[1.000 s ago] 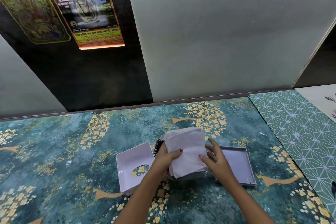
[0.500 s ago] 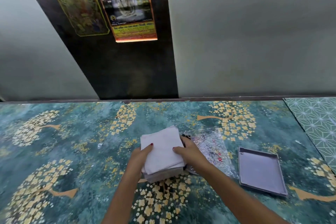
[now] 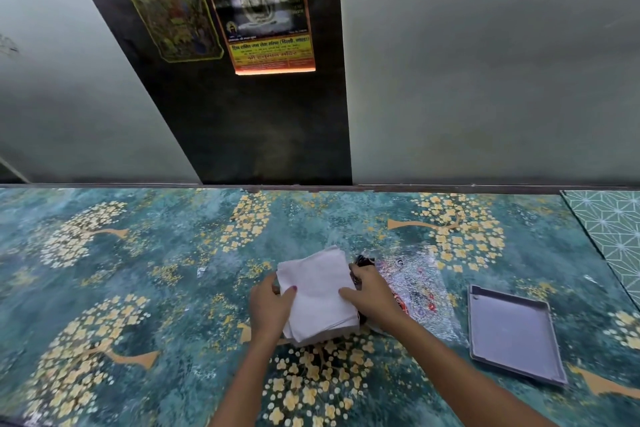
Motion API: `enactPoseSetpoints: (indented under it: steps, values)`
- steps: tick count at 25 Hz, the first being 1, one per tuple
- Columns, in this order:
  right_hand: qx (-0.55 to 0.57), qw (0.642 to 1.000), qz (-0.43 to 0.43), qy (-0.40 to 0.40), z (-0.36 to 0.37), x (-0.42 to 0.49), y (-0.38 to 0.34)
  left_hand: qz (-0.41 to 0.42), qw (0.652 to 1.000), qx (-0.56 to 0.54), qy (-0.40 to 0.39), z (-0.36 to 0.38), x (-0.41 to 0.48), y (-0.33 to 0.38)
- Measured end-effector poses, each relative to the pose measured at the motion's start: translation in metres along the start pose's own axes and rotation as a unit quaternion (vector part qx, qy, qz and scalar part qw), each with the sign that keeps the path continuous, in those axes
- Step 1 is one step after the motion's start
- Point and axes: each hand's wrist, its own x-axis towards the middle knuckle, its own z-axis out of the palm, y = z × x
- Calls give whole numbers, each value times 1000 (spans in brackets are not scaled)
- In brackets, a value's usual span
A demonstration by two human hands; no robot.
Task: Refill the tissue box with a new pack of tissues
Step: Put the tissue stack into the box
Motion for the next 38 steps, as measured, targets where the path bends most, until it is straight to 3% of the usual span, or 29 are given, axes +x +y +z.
enactPoseSetpoints:
  steps: [4,6,8,10,12,18,21,23,27,30,33,35,38]
  values:
    - [-31,996,-68,47,-3,-1,-2,24,999,36,15,1,-3,-4]
    - [-179,969,-163,55,-6,-1,-2,56,998,-5,30,-6,-7,3]
    - [-311,925,-215,34,-6,0,-1,163,985,41,31,-13,-2,0]
    - [-366,910,-193,-12,-4,3,1,250,953,163,-58,-18,4,-4]
    - [-384,907,-171,-35,-2,5,2,284,914,269,-110,-19,14,-10]
    - [-456,876,-150,-40,7,2,0,301,864,385,-117,-13,18,-15]
    - [-481,867,-122,-53,13,4,-5,291,827,476,-73,-7,17,-12]
    - [-496,861,-94,-68,16,10,-6,278,829,479,-75,-7,21,-8]
    - [-536,836,-61,-100,21,17,-9,199,833,494,-150,-1,29,4]
    - [-524,842,-75,-104,16,13,-10,191,838,478,-182,-6,30,13]
    - [-471,870,-123,-79,5,4,-9,254,888,370,-103,-10,20,17]
    - [-448,880,-141,-69,2,0,-12,264,911,282,-144,-11,9,17]
    - [-487,860,-114,-97,3,-1,-15,230,861,389,-232,-5,1,11]
